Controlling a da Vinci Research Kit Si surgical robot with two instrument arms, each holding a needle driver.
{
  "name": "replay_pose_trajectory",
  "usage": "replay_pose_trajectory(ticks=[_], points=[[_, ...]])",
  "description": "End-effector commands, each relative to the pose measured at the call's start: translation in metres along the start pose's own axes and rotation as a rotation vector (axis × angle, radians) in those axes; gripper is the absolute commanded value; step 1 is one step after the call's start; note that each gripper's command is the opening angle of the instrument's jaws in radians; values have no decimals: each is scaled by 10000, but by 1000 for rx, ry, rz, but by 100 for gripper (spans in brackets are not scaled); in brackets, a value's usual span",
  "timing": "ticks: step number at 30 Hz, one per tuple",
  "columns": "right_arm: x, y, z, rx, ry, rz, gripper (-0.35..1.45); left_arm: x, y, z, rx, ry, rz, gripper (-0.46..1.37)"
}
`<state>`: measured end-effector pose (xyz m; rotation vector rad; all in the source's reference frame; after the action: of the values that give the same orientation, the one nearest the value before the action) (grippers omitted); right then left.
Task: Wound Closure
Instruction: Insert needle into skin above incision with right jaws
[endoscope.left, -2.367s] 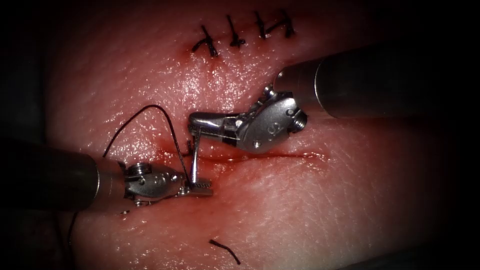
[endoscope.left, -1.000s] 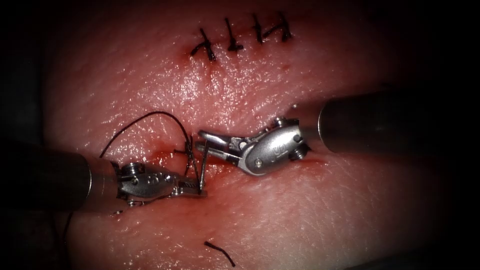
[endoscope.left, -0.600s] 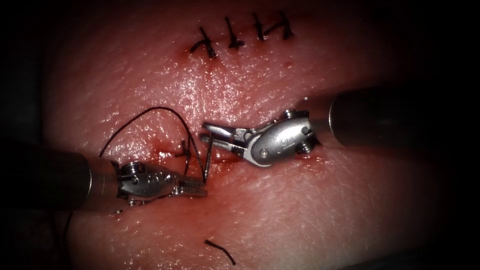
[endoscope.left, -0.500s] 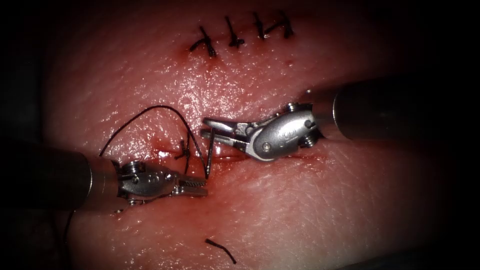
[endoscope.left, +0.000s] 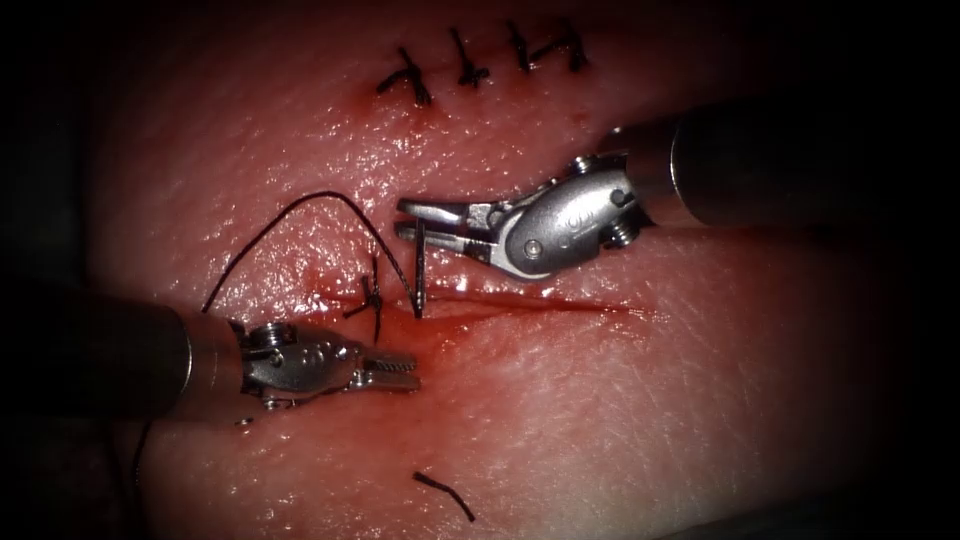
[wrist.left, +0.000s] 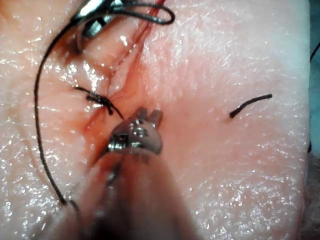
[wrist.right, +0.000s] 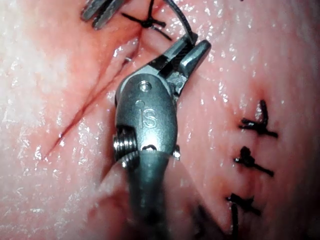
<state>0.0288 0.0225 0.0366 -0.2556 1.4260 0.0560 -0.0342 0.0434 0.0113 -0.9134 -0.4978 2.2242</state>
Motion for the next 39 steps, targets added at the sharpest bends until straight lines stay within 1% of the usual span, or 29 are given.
replay_pose_trajectory(ticks=[1,5,7,10,12,13,14,20,24,29,30,33,39], points=[[-2,-1,-1,-13,-10,59,-35,0,0,0,0,0,1,3],[-6,3,1,-45,-42,189,-35,0,-1,0,0,0,1,2],[-7,5,1,-56,-52,206,-35,0,-1,0,0,0,1,1],[-8,8,2,-58,-60,208,-35,0,-1,0,0,0,1,1],[-6,10,3,-55,-61,93,-35,0,-1,0,0,0,1,1],[-6,10,3,-55,-61,93,-35,0,-1,0,0,0,1,2],[-5,11,3,-50,-58,65,-35,0,-1,0,0,0,1,2],[-1,17,4,-56,-49,63,-35,0,-1,0,0,0,1,2],[0,20,6,-59,-48,33,-35,-1,0,1,1,1,-3,1],[0,22,7,-57,-45,28,-35,-4,0,0,-2,0,0,3],[-1,23,8,-57,-43,64,-35,-4,0,1,-2,0,-6,2],[-2,26,10,-65,-51,106,-35,-4,0,1,-2,0,-6,2],[-4,33,13,-82,-71,140,-35,-6,0,2,-3,0,-4,3]])
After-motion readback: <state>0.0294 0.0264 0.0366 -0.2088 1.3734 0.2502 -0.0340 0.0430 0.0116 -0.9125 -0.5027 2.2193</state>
